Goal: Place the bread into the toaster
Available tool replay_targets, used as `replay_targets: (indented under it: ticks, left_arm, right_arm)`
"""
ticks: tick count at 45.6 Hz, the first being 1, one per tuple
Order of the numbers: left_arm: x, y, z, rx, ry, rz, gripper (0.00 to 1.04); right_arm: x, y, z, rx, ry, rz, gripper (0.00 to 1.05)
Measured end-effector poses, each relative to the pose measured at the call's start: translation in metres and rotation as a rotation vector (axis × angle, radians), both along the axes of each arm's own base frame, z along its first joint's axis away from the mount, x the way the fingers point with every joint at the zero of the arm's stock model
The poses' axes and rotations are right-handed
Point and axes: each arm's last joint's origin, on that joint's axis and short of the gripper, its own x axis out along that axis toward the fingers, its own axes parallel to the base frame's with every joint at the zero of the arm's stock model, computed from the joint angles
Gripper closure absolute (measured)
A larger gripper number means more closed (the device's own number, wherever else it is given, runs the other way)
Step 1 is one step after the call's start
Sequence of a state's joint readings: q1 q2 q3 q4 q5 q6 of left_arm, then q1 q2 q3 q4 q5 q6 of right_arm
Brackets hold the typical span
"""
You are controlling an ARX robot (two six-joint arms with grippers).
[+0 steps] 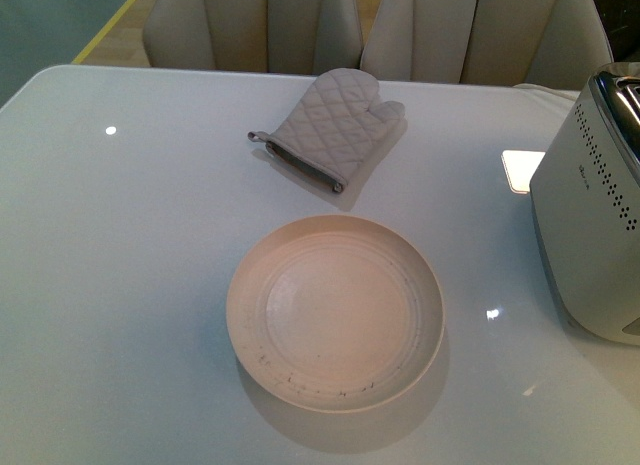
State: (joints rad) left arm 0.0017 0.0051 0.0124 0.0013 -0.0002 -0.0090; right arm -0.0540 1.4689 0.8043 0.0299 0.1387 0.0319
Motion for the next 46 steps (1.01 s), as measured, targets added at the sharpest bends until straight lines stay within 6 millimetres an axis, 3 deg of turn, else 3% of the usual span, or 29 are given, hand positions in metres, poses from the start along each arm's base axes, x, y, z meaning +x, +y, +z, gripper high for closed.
replay_targets:
  ticks: [8,16,26,30,34,39,46]
  left_arm:
    - [0.000,0.000,0.000,0.000,0.000,0.000,0.07]
    - [0.000,0.000,0.000,0.000,0.000,0.000,0.07]
    - [0.000,0.000,0.000,0.000,0.000,0.000,0.07]
    - [0.000,0.000,0.000,0.000,0.000,0.000,0.07]
    - [0.000,0.000,0.000,0.000,0.000,0.000,0.07]
    - [0.000,0.000,0.000,0.000,0.000,0.000,0.07]
    - [0.000,0.000,0.000,0.000,0.000,0.000,0.07]
  right_arm:
    - [0.012,0.000,-0.022,0.015,0.044,0.011,1.01]
    - [0.004,0.001,-0.031,0.046,0.036,-0.003,0.68]
    - [-0.021,0.002,0.004,0.054,-0.115,-0.002,0.37]
    - [-0.041,0.003,0.024,0.044,-0.213,-0.014,0.23]
    - [-0.073,0.009,0.040,0.023,-0.325,-0.026,0.09]
    - [-0.104,0.020,0.035,0.028,-0.616,0.183,0.31]
    - [-0.121,0.020,0.015,0.013,-0.628,0.190,0.55]
